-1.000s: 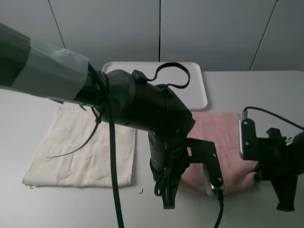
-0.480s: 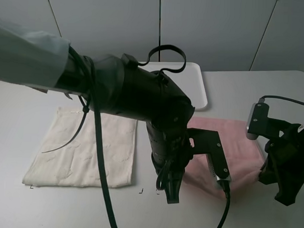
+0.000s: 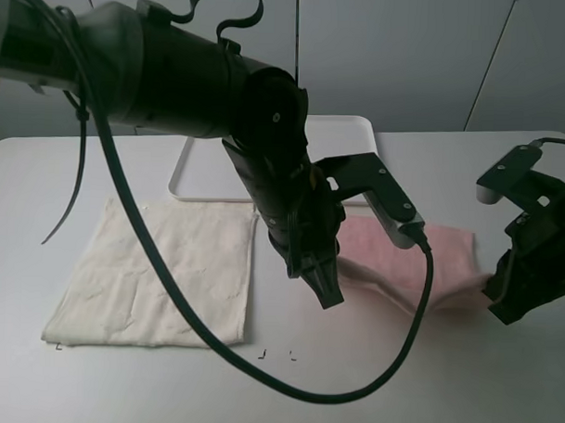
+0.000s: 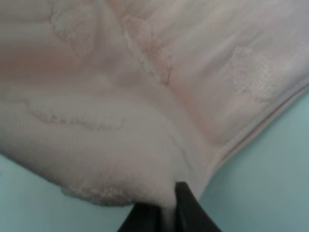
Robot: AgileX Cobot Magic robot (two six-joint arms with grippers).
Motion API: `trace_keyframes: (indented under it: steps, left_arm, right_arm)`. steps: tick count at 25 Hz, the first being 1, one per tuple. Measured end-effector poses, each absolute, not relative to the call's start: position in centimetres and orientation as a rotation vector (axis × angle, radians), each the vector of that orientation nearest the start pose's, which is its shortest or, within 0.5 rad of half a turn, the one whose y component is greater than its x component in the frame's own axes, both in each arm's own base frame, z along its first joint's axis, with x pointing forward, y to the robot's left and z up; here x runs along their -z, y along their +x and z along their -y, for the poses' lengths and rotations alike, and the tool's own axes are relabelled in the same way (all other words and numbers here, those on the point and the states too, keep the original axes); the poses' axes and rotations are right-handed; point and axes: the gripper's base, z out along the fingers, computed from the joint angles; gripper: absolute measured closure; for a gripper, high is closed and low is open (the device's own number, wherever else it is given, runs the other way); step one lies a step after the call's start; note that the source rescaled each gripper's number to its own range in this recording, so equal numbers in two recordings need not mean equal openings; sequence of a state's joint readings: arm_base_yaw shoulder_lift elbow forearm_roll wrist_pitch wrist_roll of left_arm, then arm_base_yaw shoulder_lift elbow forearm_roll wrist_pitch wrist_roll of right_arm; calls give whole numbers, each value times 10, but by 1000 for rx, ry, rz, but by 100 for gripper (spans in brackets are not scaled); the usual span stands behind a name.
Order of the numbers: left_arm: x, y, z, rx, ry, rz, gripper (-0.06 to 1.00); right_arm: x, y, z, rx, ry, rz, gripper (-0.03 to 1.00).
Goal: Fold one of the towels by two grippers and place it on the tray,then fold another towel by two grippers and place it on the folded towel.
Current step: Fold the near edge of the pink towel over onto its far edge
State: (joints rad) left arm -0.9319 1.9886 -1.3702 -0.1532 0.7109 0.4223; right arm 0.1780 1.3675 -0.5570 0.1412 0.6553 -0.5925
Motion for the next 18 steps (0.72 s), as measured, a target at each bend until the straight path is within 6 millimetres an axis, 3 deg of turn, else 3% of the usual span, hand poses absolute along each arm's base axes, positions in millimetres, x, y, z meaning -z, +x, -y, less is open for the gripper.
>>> trace_keyframes:
  steps: [6, 13, 18]
  left_arm:
    - [-173, 247, 327, 335, 1523, -2358, 94]
    - [-164, 256, 333, 334, 1377, -2373, 94]
    - [-160, 262, 331, 284, 1257, -2406, 88]
  right_arm:
    - [-174, 211, -43, -67, -576, -2725, 96]
    - [-175, 220, -40, -29, -349, -2678, 96]
    - [-159, 230, -39, 0, -292, -2700, 96]
